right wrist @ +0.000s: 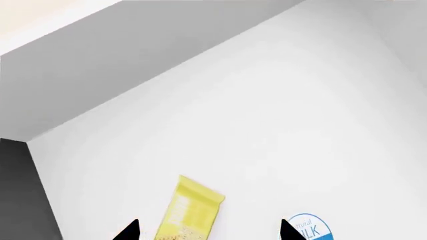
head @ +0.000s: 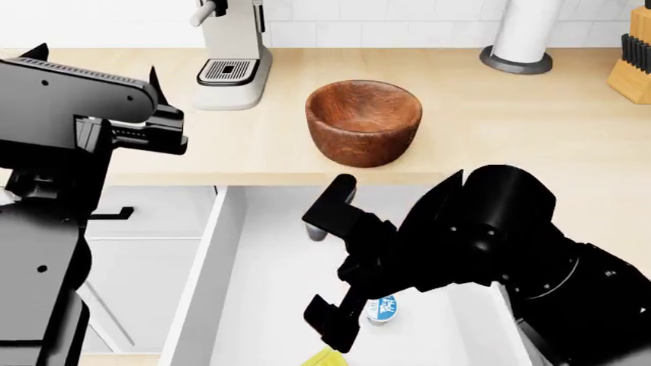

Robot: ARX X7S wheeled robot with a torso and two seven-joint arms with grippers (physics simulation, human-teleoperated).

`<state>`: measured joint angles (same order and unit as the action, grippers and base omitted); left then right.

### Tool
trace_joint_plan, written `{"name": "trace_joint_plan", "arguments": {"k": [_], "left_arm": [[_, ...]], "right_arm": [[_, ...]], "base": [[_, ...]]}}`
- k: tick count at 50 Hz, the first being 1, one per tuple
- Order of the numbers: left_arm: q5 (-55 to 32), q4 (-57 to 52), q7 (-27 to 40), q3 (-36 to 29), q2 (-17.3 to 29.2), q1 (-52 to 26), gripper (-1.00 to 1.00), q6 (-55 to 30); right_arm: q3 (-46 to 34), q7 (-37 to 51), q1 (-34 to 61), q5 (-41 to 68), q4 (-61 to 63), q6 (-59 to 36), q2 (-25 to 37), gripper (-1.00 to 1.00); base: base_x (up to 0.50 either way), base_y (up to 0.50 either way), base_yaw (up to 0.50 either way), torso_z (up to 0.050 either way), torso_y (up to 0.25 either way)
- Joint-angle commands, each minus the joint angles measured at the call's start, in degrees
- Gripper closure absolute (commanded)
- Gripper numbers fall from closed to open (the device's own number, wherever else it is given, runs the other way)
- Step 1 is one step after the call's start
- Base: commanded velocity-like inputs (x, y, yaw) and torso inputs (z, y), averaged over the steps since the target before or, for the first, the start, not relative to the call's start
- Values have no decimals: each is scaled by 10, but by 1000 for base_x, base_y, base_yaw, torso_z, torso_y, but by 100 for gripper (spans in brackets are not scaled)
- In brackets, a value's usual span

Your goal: Place the bar in the bowl and close the drawer.

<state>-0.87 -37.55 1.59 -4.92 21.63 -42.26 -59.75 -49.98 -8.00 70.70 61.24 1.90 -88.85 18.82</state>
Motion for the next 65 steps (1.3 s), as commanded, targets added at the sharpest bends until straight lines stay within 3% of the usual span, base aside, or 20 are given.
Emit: {"name": "trace_joint_plan", "arguments": {"k": [1,15,28,44,65], "left_arm": [[-1,9,3,2,-2,9,-100,11],[-1,15,5,4,2,18,-100,21],[-3,15,6,7,3,25,-100,25],[-4,18,9,6,3,29,-100,29],[-4,16,13,5,4,36,-100,32]], "right_arm": [[-24,95,-20,73,-18,5,-6,-100],[10,216,-88,79,-37,37,-33,-100],[92,358,-181,205,-22,26,-64,-100],[74,392,-205,225,-22,40,-44,-100],[15,360,-204,171,-20,72,-17,-100]], "base": [[0,0,0,0,0],[0,0,0,0,0],[0,0,0,0,0],[0,0,0,0,0],[0,0,0,0,0]]}}
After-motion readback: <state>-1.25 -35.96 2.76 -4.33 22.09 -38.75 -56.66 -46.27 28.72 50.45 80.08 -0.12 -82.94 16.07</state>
